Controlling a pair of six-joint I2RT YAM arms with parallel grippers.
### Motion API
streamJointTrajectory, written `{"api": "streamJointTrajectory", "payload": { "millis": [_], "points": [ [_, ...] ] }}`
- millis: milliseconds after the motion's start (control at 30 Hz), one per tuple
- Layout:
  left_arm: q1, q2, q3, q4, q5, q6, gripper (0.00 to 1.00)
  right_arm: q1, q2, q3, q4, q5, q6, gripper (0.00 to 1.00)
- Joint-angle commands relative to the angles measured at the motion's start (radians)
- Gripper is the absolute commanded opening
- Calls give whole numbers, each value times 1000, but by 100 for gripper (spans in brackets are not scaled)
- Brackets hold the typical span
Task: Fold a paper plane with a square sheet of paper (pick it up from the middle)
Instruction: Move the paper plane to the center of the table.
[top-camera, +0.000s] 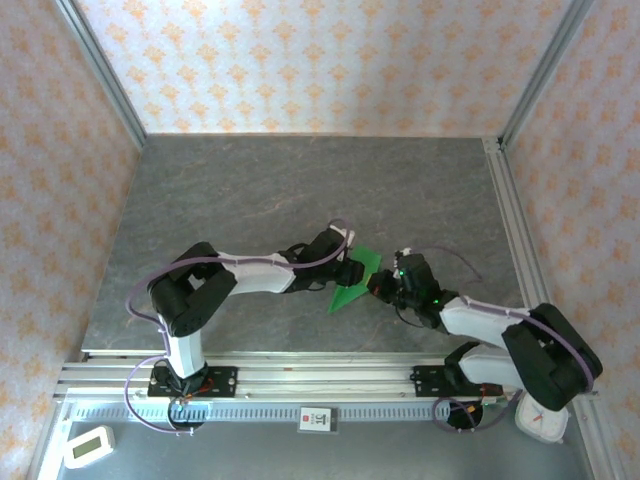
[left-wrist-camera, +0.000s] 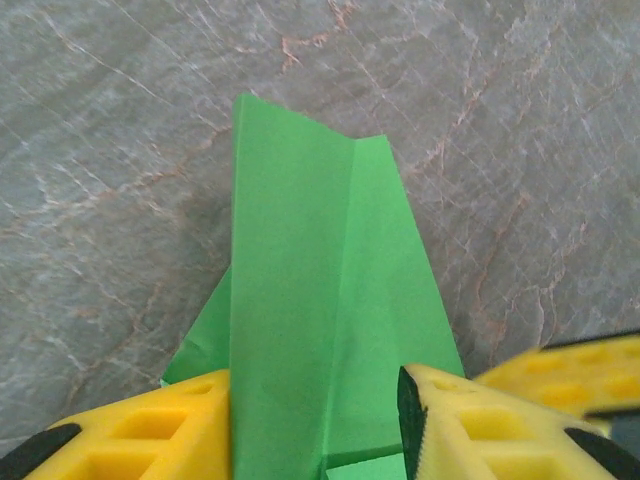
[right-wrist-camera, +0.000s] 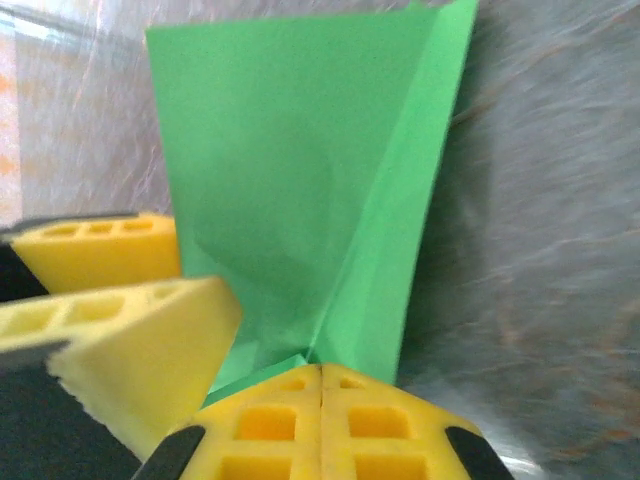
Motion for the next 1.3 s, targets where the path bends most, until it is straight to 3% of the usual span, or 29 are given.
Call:
{"api": "streamJointTrajectory", "payload": {
  "millis": [0, 633, 833, 1000, 1133, 1267],
  "points": [
    [-14, 21, -7, -3, -14, 16, 45, -29, -59, -12, -39, 26, -31, 0],
    [-130, 24, -28, -71, -71, 53, 36, -46, 155, 6, 47, 16, -61, 0],
    [-178, 39, -22, -112, -178, 63, 35, -46, 160, -6, 62, 13, -55, 0],
    [-181, 50, 17, -160, -247, 64, 20, -47, 161, 2, 68, -4, -50, 0],
    [-180, 60, 45, -183, -272, 72, 2, -47, 136, 44, 22, -25, -68, 0],
    [-175, 63, 77, -231, -354, 78, 0, -48, 41, 115, -80, -16, -89, 0]
  ]
}}
